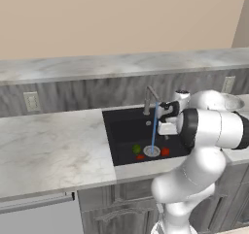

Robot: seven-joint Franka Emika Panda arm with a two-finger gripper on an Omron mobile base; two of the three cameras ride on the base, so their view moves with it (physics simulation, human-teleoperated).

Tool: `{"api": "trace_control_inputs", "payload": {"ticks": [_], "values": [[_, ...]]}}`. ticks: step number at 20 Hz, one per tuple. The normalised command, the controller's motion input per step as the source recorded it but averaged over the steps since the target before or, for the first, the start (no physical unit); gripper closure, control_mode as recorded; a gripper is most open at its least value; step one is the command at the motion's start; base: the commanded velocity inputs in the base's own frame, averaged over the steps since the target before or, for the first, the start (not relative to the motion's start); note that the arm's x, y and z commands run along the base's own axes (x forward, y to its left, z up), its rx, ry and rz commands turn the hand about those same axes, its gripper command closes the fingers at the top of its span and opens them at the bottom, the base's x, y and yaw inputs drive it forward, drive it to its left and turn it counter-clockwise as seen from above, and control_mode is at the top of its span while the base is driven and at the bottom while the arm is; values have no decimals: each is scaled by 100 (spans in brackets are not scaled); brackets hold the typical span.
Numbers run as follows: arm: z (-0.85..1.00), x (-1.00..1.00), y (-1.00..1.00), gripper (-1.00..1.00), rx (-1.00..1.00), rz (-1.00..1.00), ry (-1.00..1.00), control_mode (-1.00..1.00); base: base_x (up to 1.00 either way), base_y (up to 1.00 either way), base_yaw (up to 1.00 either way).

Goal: Pick the bell peppers from the sink and place them in one bowl. Place the lime in the other bowl. Then turn off the sink faucet.

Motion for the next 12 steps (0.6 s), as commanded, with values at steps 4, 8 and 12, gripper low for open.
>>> {"api": "trace_control_inputs", "payload": {"ticks": [4,8,12], "values": [[-34,17,-31,-100,2,11,3,-100,0,0,0],[-36,18,-10,-100,1,14,5,-100,0,0,0],[-35,24,-14,-100,3,16,7,-100,0,0,0]]}}
